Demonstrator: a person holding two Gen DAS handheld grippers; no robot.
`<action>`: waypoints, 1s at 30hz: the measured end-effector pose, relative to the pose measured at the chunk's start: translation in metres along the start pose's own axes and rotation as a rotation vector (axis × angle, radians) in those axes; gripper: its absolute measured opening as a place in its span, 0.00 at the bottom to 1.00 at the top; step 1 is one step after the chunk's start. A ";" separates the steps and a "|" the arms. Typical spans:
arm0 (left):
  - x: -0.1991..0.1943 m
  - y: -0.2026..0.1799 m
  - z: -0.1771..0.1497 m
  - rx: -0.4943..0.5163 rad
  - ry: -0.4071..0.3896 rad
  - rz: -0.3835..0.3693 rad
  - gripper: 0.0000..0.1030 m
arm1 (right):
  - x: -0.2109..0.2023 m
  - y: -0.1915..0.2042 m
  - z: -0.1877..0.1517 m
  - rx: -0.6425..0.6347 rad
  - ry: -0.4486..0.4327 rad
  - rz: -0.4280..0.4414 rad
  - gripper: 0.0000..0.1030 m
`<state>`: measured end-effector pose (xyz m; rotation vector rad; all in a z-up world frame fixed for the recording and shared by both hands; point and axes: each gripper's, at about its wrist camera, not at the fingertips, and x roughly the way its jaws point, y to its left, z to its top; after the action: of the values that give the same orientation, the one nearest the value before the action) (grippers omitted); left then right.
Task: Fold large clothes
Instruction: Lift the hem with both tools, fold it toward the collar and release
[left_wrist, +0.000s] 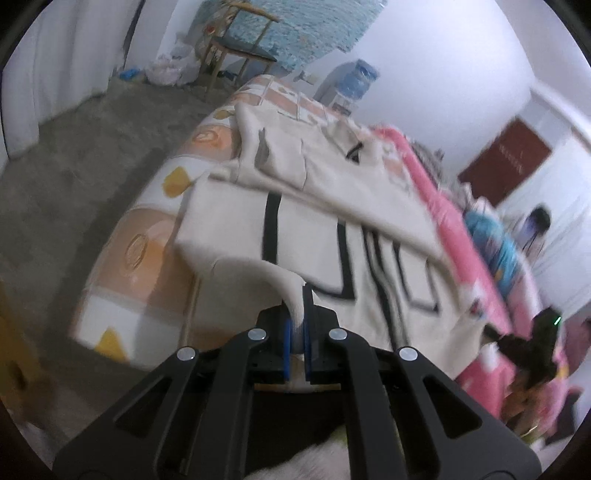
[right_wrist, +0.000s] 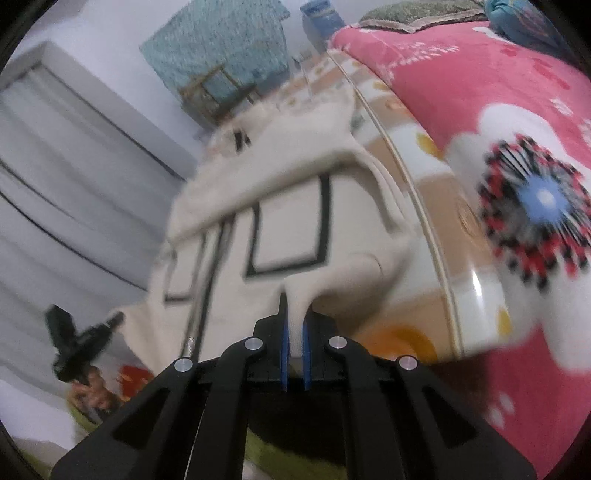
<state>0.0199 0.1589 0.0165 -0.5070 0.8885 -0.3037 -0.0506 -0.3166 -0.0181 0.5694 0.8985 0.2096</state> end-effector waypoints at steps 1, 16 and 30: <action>0.005 0.002 0.011 -0.028 -0.005 -0.020 0.04 | 0.004 0.003 0.010 -0.003 -0.013 0.005 0.06; 0.092 0.067 0.090 -0.260 -0.019 -0.001 0.12 | 0.106 -0.038 0.110 0.196 -0.013 0.029 0.08; 0.064 -0.013 0.072 0.149 -0.124 0.103 0.43 | 0.068 0.031 0.104 -0.199 -0.193 -0.345 0.51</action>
<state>0.1146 0.1402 0.0191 -0.3373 0.7621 -0.2400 0.0755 -0.3027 0.0037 0.2386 0.7639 -0.0675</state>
